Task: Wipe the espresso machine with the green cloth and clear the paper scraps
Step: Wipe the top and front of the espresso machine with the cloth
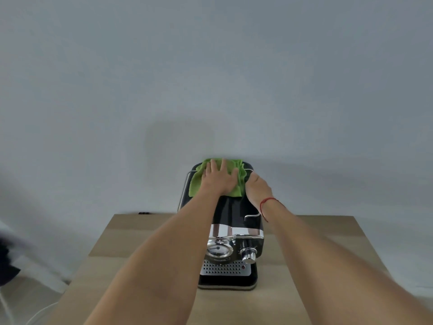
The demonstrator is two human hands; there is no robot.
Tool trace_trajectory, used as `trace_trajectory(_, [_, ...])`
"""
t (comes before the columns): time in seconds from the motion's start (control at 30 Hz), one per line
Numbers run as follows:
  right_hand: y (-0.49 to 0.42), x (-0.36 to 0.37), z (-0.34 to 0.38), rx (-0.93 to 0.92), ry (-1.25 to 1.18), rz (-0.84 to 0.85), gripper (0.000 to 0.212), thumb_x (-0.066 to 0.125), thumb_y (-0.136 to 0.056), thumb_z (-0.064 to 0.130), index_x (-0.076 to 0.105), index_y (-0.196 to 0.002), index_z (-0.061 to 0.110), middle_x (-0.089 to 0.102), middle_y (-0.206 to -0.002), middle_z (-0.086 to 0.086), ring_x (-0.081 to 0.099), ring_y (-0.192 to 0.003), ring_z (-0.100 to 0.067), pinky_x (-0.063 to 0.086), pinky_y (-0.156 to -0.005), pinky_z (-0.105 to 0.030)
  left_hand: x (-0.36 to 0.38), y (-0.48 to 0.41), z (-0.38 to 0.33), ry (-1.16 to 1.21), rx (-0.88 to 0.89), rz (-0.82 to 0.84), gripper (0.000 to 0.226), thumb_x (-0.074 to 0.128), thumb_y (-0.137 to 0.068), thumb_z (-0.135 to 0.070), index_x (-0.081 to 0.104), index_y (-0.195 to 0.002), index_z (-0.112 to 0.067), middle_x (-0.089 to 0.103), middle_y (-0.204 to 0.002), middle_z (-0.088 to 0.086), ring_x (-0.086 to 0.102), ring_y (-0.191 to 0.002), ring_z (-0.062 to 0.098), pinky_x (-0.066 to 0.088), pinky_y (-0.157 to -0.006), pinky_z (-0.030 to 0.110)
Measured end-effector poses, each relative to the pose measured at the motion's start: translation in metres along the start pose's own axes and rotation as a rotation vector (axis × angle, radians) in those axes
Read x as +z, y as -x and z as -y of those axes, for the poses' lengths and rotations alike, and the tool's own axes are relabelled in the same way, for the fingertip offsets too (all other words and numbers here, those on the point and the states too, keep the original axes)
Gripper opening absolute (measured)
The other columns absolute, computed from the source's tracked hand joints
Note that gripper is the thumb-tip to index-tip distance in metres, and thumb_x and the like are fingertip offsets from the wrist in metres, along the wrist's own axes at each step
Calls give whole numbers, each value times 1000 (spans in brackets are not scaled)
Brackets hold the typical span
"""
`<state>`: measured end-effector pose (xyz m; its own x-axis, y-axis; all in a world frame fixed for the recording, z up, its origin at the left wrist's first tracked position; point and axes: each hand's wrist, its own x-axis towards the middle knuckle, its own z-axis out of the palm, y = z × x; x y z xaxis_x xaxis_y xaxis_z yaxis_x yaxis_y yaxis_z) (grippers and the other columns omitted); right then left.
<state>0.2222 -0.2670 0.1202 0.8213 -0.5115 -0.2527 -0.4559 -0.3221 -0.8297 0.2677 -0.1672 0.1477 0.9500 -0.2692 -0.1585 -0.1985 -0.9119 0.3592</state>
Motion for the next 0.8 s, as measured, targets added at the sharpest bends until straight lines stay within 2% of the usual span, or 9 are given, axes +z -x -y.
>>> trace_trajectory(0.1, [-5, 1, 0, 30, 36, 17, 53, 13, -104, 32, 42, -140, 5, 44, -146, -19, 41, -134, -34, 28, -110, -36, 2, -19, 5, -37, 40, -13, 64, 24, -100, -49, 7, -156, -23, -2, -162, 14, -5, -150, 27, -1, -120, 41])
trace_trajectory(0.23, [-8, 0, 0, 88, 74, 7, 66, 13, -103, 44, 45, -137, -2, 48, -141, -22, 46, -130, -35, 33, -108, -37, 4, -33, 4, -65, 46, -51, 63, 25, -99, -48, 13, -156, -25, 2, -163, 13, -2, -150, 28, 0, -121, 42])
trace_trajectory(0.4, [0, -4, 4, 89, 113, 0, 67, 13, -103, 45, 46, -136, -3, 48, -141, -23, 47, -129, -35, 34, -107, -37, 5, -16, 4, -42, 50, -29, 61, 25, -99, -48, 5, -155, -33, -3, -163, 12, -7, -150, 29, -3, -120, 43])
trace_trajectory(0.57, [8, -9, 8, 99, 98, 2, 67, 14, -102, 46, 45, -138, -3, 46, -144, -22, 44, -133, -33, 31, -110, -35, 11, 24, 10, -43, 59, 10, 60, 23, -100, -46, 2, -155, -33, -12, -162, 8, -9, -150, 27, -4, -121, 43])
trace_trajectory(0.7, [16, -9, 7, 88, 82, 18, 67, 14, -102, 45, 44, -137, -3, 46, -143, -23, 45, -132, -34, 31, -110, -36, 13, 62, 18, -61, 10, 59, 62, 17, -101, -47, -7, -155, -29, -14, -161, 13, -12, -149, 32, -5, -120, 46])
trace_trajectory(0.8, [18, -6, 6, 79, 78, 7, 66, 14, -103, 44, 44, -137, -4, 46, -142, -24, 45, -131, -34, 32, -109, -36, 12, 72, 19, -44, -88, 38, 73, 18, -100, -50, -9, -154, -10, -11, -161, 16, -11, -148, 35, -4, -120, 47])
